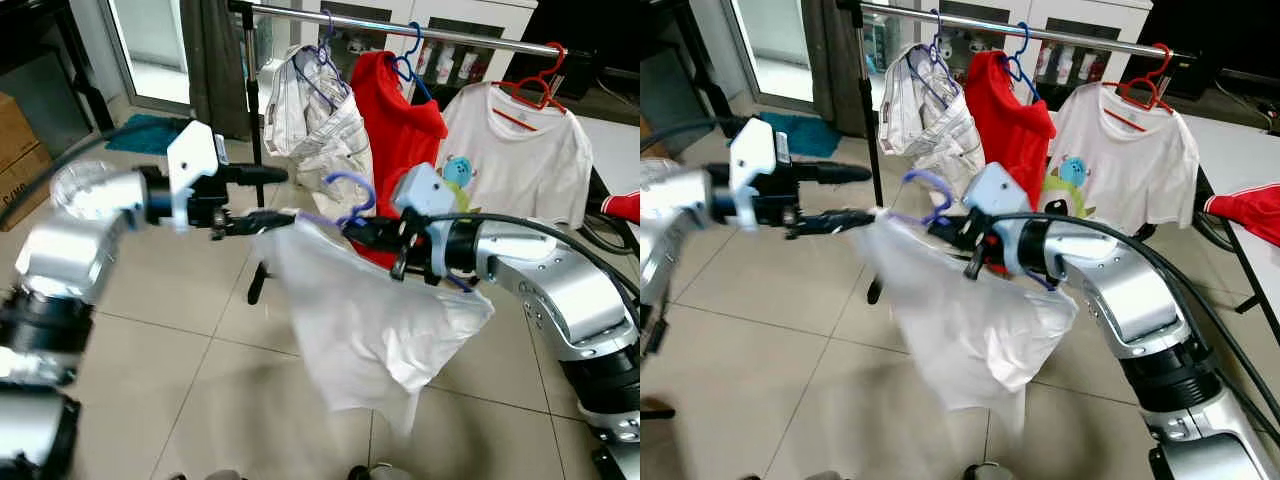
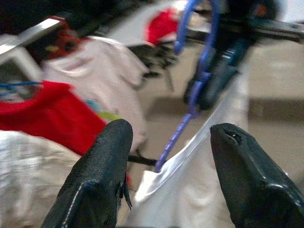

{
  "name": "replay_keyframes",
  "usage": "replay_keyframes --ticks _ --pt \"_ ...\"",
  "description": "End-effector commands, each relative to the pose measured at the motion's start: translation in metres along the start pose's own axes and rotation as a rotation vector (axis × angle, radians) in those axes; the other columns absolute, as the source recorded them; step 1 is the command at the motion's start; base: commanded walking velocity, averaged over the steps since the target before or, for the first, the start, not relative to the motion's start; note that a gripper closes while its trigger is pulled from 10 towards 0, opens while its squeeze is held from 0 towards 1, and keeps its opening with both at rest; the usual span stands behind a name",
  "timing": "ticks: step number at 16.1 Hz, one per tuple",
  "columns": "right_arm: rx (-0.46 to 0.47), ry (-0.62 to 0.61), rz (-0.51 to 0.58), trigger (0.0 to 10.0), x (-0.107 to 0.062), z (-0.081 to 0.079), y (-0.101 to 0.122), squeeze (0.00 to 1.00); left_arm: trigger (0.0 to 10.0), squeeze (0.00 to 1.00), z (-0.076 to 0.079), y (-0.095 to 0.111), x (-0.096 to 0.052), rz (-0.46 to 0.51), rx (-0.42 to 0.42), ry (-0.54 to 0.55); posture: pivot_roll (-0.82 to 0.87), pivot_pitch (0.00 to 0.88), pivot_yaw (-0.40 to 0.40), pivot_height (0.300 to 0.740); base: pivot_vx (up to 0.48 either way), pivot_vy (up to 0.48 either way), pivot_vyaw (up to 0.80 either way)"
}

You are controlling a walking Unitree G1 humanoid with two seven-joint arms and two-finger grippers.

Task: Hang hanger

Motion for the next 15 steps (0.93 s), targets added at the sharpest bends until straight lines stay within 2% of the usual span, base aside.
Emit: replay_keyframes --ticks 1,3,4,6,7,8,9,15 --pt "-0.064 0.041 0.048 10.0 -0.002 -0.004 0.019 0.00 10.0 0.00 0.008 -0.003 0.001 -0.031 -0.018 -0.099 -0.04 0.000 -0.050 0.740 0.000 0.000 0.00" --pt "-0.081 0.075 0.061 10.0 -0.003 -0.009 0.023 0.00 10.0 0.00 0.010 -0.008 0.000 -0.070 -0.011 -0.139 -0.04 0.000 -0.049 0.740 0.000 0.000 0.00" --pt "-0.098 0.121 0.074 10.0 -0.004 -0.018 0.026 0.00 10.0 0.00 0.014 -0.014 0.000 -0.109 0.002 -0.203 -0.04 0.000 -0.045 0.740 0.000 0.000 0.00" --pt "-0.105 0.136 0.076 10.0 -0.003 -0.021 0.028 0.00 10.0 0.00 0.018 -0.020 0.003 -0.151 0.001 -0.266 -0.04 0.000 -0.037 0.740 0.000 0.000 0.00" --pt "-0.108 0.141 0.075 10.0 -0.003 -0.022 0.028 0.00 5.2 0.00 0.017 -0.025 0.008 -0.175 0.029 -0.269 -0.04 0.000 -0.035 0.740 0.000 0.000 0.00" --pt "-0.112 0.145 0.074 10.0 -0.003 -0.024 0.029 0.00 1.3 0.00 0.015 -0.025 0.011 -0.172 0.058 -0.261 -0.04 0.000 -0.032 0.740 0.000 0.000 0.00" --pt "-0.115 0.149 0.072 10.0 -0.003 -0.024 0.028 0.00 0.0 0.00 0.014 -0.024 0.012 -0.168 0.057 -0.262 -0.04 0.000 -0.030 0.740 0.000 0.000 0.00" --pt "-0.124 0.174 0.060 10.0 -0.003 -0.030 0.027 0.00 0.0 0.00 0.015 -0.022 0.017 -0.130 0.063 -0.287 -0.04 0.000 -0.030 0.740 0.000 0.000 0.00"
Point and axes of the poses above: a point about 5 cm out from each wrist's last joint towards the gripper, its own x axis pointing out of the wrist towards the gripper, its own y axis along the axis of the wrist's last joint, z = x × y, the point moved 5 cm from there along x, pointing out of the wrist towards the gripper, and after that the axes turned 3 degrees about -x, right-handed, at the moved point
